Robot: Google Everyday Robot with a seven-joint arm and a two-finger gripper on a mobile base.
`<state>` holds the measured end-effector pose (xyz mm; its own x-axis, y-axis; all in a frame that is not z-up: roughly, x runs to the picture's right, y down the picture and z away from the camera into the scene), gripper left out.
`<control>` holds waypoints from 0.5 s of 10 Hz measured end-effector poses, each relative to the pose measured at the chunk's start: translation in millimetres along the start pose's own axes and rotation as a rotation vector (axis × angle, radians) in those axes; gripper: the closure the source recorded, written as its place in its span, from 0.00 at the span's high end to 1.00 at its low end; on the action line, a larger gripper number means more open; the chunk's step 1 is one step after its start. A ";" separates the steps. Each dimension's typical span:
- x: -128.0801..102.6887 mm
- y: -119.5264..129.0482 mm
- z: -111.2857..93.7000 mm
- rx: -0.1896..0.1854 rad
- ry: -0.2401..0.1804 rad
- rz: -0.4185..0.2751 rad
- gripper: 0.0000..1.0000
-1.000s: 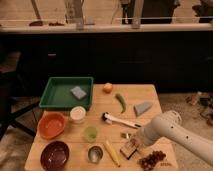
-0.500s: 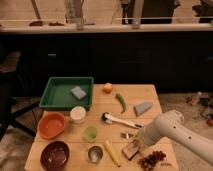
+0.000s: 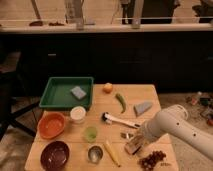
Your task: Place eraser in paper cup
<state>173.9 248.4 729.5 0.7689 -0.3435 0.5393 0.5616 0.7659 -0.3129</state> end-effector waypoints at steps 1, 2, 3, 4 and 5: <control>-2.1 -7.4 -7.3 -0.002 0.005 -0.007 0.00; -3.2 -12.3 -11.1 -0.002 0.007 -0.013 0.00; -3.6 -15.4 -14.3 -0.001 0.010 -0.017 0.00; -4.7 -19.9 -18.7 0.000 0.013 -0.025 0.00; -5.7 -23.1 -22.2 0.003 0.015 -0.033 0.00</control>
<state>163.3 220.6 716.3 0.7546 -0.3767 0.5373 0.5857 0.7558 -0.2927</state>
